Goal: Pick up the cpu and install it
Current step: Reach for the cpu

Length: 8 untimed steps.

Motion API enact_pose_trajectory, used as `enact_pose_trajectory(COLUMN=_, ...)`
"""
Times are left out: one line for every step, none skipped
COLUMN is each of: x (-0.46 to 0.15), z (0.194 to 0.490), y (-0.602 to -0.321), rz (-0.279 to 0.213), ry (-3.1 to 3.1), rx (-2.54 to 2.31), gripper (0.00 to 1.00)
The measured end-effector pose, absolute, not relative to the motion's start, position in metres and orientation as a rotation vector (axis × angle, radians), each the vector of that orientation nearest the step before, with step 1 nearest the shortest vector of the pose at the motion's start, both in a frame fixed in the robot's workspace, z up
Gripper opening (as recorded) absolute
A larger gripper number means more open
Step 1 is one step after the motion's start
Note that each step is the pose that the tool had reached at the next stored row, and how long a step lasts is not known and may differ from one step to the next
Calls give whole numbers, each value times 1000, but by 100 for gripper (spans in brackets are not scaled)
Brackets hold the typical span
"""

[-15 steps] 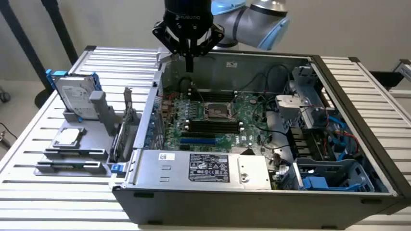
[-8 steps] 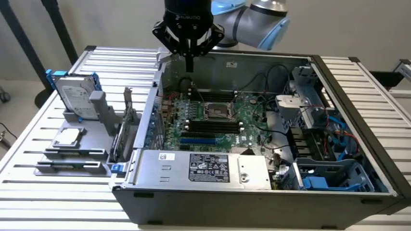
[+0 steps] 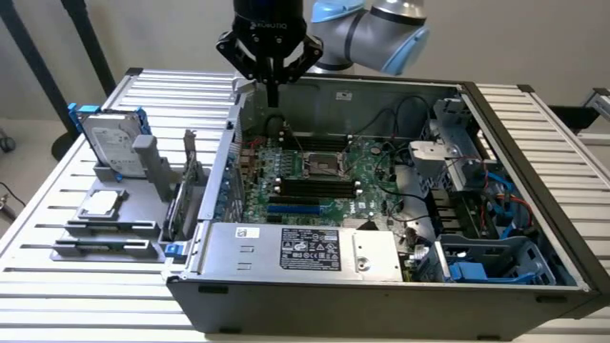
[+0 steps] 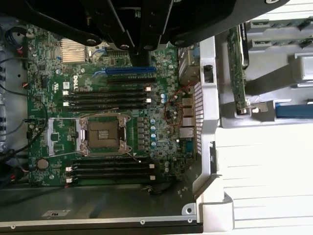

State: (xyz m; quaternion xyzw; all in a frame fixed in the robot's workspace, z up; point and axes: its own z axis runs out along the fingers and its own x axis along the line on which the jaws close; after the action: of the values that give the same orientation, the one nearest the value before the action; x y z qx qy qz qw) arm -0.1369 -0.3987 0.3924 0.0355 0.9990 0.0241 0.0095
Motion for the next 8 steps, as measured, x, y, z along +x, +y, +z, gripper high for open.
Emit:
enact_pose_trajectory(x=-141, z=392, y=-399, rz=75, ry=3120, rx=111, gripper=11)
enact_pose_trajectory(x=-146, z=392, y=-399, rz=76, ry=3120, rx=111, gripper=11)
enact_pose_trajectory(x=-151, z=392, y=-399, rz=75, ry=3120, rx=111, gripper=11)
enact_pose_trajectory(x=-155, z=392, y=-398, rz=75, ry=3121, rx=111, gripper=11)
enact_pose_trajectory(x=-160, z=391, y=-398, rz=75, ry=3121, rx=110, gripper=11)
enact_pose_trajectory(x=-164, z=391, y=-398, rz=75, ry=3121, rx=111, gripper=11)
enact_pose_trajectory(x=-169, z=390, y=-398, rz=75, ry=3121, rx=111, gripper=11)
enact_pose_trajectory(x=-173, z=390, y=-398, rz=75, ry=3121, rx=111, gripper=11)
